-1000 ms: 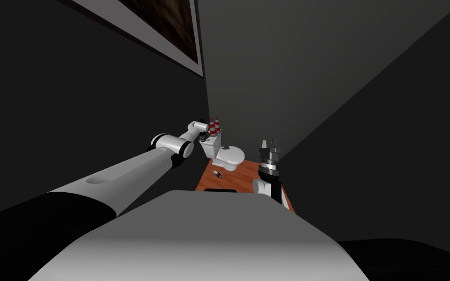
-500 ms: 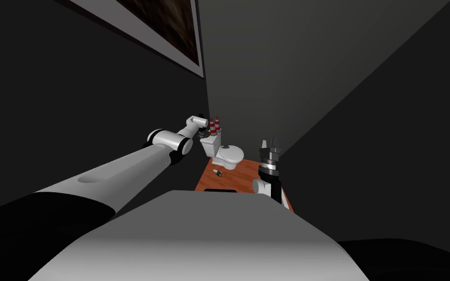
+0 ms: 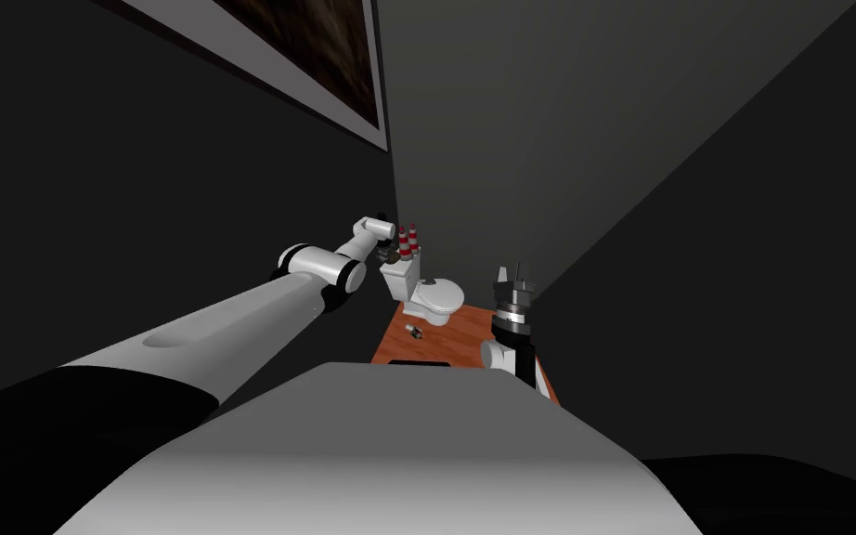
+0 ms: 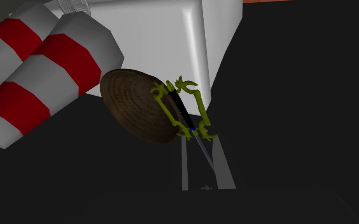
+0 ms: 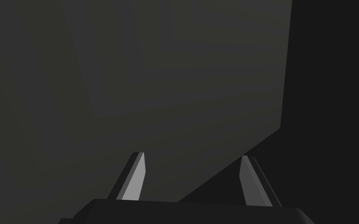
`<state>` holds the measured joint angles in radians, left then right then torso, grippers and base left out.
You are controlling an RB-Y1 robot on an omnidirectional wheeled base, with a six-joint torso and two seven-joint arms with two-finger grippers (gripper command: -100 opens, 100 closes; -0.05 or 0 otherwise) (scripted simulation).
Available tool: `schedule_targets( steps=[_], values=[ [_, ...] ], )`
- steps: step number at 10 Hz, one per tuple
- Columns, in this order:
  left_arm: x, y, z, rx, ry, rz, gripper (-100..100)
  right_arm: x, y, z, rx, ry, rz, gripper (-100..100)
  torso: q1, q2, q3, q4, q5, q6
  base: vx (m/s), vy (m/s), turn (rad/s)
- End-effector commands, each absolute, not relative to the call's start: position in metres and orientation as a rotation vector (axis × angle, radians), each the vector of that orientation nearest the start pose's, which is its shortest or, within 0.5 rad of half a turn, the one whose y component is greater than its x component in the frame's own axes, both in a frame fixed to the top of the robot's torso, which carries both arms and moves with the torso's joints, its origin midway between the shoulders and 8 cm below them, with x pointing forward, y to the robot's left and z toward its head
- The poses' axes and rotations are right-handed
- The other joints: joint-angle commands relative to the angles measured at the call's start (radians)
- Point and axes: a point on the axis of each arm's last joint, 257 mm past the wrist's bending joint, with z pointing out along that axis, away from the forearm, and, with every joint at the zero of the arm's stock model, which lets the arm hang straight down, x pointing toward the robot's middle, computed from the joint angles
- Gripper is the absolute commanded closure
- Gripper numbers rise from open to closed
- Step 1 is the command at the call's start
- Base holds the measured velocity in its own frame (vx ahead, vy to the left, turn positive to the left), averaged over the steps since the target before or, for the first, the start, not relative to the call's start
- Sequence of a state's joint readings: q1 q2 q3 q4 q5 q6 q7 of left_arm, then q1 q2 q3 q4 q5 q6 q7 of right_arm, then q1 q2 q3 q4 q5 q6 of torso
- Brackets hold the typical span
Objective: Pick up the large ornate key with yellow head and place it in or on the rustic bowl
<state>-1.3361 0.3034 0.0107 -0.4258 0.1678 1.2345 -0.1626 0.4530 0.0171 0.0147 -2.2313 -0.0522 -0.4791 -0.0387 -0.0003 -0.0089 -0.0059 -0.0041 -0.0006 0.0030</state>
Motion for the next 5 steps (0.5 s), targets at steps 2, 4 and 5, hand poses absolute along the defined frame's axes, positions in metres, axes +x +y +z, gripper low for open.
schedule_targets(
  steps=[2,4,5],
  values=[
    [0.651,0.228,-0.174,-1.599,2.153,-0.281,100,0.360,-0.279,0.014,0.742,0.571,1.396,0,0.001,-0.005,-0.003,-0.002,0.000,0.000,0.192,0.021,0.032],
    [0.644,0.224,-0.182,-1.603,2.184,-0.265,100,0.360,-0.279,0.014,0.742,0.572,1.396,0,0.003,-0.008,-0.005,-0.003,0.001,0.000,0.194,0.066,0.028],
    [0.644,0.224,-0.182,-1.603,2.184,-0.265,100,0.360,-0.279,0.014,0.742,0.572,1.396,0,0.005,-0.010,-0.006,-0.003,0.001,0.000,0.152,0.040,0.005]
  ],
)
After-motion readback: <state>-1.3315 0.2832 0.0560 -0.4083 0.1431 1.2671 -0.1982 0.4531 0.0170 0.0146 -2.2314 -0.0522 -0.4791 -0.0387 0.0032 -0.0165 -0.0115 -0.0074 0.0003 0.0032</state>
